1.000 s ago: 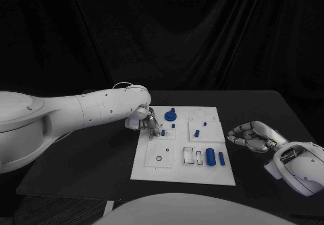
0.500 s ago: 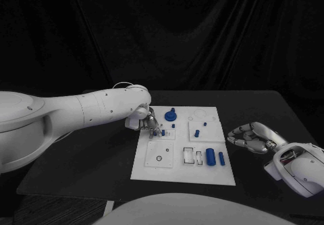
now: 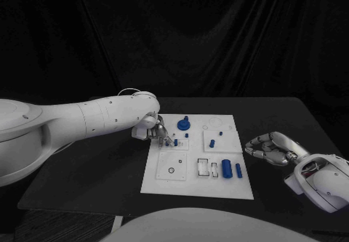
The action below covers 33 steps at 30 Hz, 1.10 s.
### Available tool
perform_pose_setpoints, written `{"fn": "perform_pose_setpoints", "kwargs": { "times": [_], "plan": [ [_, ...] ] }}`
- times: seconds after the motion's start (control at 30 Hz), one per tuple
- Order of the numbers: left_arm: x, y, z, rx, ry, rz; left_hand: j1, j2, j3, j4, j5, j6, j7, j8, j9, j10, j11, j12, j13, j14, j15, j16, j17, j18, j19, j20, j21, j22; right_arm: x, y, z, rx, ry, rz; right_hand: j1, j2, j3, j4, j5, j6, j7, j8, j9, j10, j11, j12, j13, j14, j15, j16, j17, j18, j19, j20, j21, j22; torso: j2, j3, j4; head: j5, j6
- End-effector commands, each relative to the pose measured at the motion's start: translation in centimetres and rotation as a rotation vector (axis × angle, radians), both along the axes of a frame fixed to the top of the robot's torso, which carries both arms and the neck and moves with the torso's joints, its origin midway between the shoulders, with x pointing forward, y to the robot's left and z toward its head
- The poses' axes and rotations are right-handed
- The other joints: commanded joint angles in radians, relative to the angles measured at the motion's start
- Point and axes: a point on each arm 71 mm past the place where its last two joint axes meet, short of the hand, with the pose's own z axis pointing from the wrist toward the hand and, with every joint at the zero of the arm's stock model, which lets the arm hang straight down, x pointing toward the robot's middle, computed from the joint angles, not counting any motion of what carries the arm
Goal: Assemble the parts on the task board
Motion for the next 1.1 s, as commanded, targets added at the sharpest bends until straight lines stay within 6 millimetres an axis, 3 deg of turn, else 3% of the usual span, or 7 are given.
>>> {"fn": "perform_pose_setpoints", "kwargs": {
  "times": [0.03, 0.17, 0.4, 0.67, 0.77, 0.87, 1.1],
  "plan": [
    [0.2, -0.2, 0.2, -0.043, -0.068, 0.000, 0.006, 0.009, -0.027, 0.000, 0.005, -0.013, -0.001, 0.019, 0.028, 0.097, -0.007, 0.007, 0.259, 0.102, -0.004, 0.003, 0.263, 0.005, 0.031, -0.006, 0.007, 0.196, -0.1, -0.1, -0.2, -0.009, 0.014, -0.008, 0.007, -0.002, 0.005, -0.002, 0.003, -0.002, 0.003, 0.004, -0.001, 0.053, 0.001, -0.006, 0.016, 0.041, -0.001, -0.004, 0.153, 0.021, -0.008, -0.001, -0.003, 0.091, 0.000, 0.0000, 0.0002, 0.000, 0.000],
    [0.1, 0.0, 0.5, -0.094, -0.113, 0.007, 0.042, 0.014, -0.055, 0.000, 0.014, -0.037, -0.001, 0.037, 0.057, 0.097, -0.006, 0.006, 0.258, 0.102, -0.004, 0.003, 0.263, 0.004, 0.032, -0.006, 0.008, 0.197, -0.1, -0.1, -0.2, -0.010, 0.016, -0.009, 0.007, -0.002, 0.005, -0.002, 0.003, -0.002, 0.003, 0.004, -0.001, 0.053, 0.001, -0.006, 0.016, 0.041, -0.001, -0.004, 0.153, 0.021, -0.008, -0.001, -0.003, 0.091, 0.000, -0.0001, -0.0002, 0.000, 0.000],
    [-0.6, 0.7, 1.3, -0.166, -0.158, 0.001, 0.193, 0.011, -0.098, -0.010, 0.147, -0.073, 0.004, 0.046, 0.084, 0.090, -0.003, -0.003, 0.253, 0.102, -0.001, 0.003, 0.263, 0.006, 0.027, -0.004, -0.001, 0.195, -0.1, -0.2, -0.3, -0.012, 0.018, -0.011, 0.007, -0.002, 0.005, -0.002, 0.003, -0.002, 0.003, 0.004, -0.001, 0.053, 0.001, -0.006, 0.016, 0.041, -0.001, -0.004, 0.153, 0.021, -0.008, -0.001, -0.003, 0.091, 0.000, 0.0002, 0.0002, -0.003, 0.000],
    [-1.3, 1.6, 3.6, -0.253, -0.249, 0.004, 0.286, 0.006, -0.152, -0.006, 0.102, -0.110, 0.023, 0.018, 0.064, 0.020, 0.017, -0.087, 0.203, 0.099, 0.016, -0.008, 0.256, 0.010, 0.011, 0.011, -0.025, 0.189, -0.1, -0.3, -0.2, -0.013, 0.017, -0.014, 0.007, -0.002, 0.005, -0.002, 0.003, -0.002, 0.003, 0.004, -0.001, 0.053, 0.001, -0.006, 0.016, 0.041, -0.001, -0.004, 0.153, 0.021, -0.008, -0.001, -0.003, 0.091, 0.000, 0.0001, 0.0001, -0.007, 0.000],
    [-1.5, 2.1, 5.1, -0.316, -0.368, 0.044, 0.301, 0.031, -0.202, -0.002, 0.115, -0.164, 0.061, -0.061, -0.039, -0.285, 0.053, -0.435, -0.006, 0.053, 0.049, -0.101, 0.193, 0.022, -0.030, 0.038, -0.096, 0.171, -0.1, -0.4, -0.2, -0.013, 0.016, -0.015, 0.007, -0.002, 0.005, -0.002, 0.003, -0.002, 0.003, 0.004, -0.001, 0.053, 0.001, -0.006, 0.016, 0.041, -0.001, -0.004, 0.153, 0.021, -0.008, -0.001, -0.003, 0.091, 0.000, 0.0002, 0.0001, -0.010, 0.000],
    [-1.9, 2.5, 6.3, -0.343, -0.494, 0.073, 0.363, 0.046, -0.206, 0.003, 0.174, -0.181, 0.089, -0.151, -0.175, -0.447, 0.073, -0.651, -0.162, 0.033, 0.067, -0.134, 0.166, 0.023, -0.038, 0.057, -0.097, 0.169, -0.1, -0.5, -0.2, -0.013, 0.016, -0.018, 0.007, -0.003, 0.005, 0.000, 0.003, -0.002, 0.003, 0.004, -0.001, 0.053, 0.001, -0.006, 0.016, 0.041, -0.001, -0.004, 0.153, 0.021, -0.008, 0.000, -0.004, 0.091, -0.001, 0.0000, -0.0001, -0.014, 0.000],
    [-4.0, 2.6, 7.4, -0.238, -0.715, 0.022, 0.400, 0.058, -0.240, 0.000, 0.214, -0.139, 0.086, -0.230, -0.378, -0.255, 0.069, -0.454, -0.084, 0.052, 0.060, -0.109, 0.173, 0.020, -0.016, 0.056, -0.050, 0.177, -0.3, -0.6, -0.1, -0.013, 0.013, -0.023, 0.006, -0.003, 0.005, 0.000, 0.003, -0.002, 0.003, 0.004, -0.001, 0.053, 0.001, -0.006, 0.016, 0.041, -0.001, -0.003, 0.153, 0.020, -0.007, 0.000, -0.003, 0.091, 0.000, 0.0003, 0.0000, -0.014, 0.000]
  ]
}}
